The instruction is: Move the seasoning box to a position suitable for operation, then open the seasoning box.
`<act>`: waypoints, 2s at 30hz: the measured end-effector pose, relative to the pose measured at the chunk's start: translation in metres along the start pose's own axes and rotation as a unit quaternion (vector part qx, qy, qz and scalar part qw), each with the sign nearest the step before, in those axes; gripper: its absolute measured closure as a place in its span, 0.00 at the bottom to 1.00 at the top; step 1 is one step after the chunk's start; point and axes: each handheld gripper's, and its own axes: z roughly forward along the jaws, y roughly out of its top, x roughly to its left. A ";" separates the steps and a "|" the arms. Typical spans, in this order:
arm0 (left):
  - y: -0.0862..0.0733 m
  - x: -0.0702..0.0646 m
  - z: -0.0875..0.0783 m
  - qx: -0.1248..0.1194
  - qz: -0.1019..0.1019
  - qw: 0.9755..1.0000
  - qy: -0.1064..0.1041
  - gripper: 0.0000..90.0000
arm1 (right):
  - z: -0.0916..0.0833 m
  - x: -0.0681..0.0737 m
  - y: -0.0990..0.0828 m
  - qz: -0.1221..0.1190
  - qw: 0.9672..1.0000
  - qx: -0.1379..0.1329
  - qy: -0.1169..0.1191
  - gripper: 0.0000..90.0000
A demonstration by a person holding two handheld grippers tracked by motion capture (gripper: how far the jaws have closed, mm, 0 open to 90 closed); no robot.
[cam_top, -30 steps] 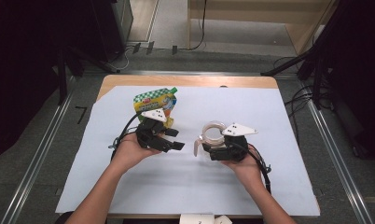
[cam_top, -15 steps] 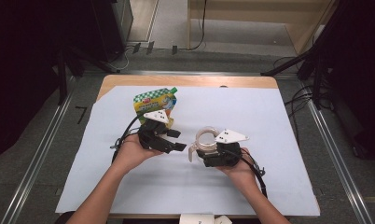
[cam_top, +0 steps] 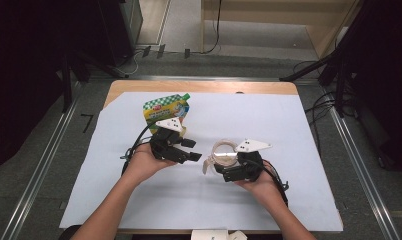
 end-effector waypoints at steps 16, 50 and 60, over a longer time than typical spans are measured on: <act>0.000 -0.005 0.003 -0.009 0.003 1.000 -0.008 0.60 | -0.058 0.008 -0.014 -0.020 0.999 0.026 0.015 0.33; -0.001 -0.014 0.023 0.020 -0.002 1.000 -0.019 1.00 | -0.060 -0.006 -0.006 0.016 1.000 0.024 0.012 1.00; 0.001 -0.023 0.035 0.037 0.012 0.999 -0.028 1.00 | -0.050 -0.003 -0.005 0.007 1.000 0.030 0.002 1.00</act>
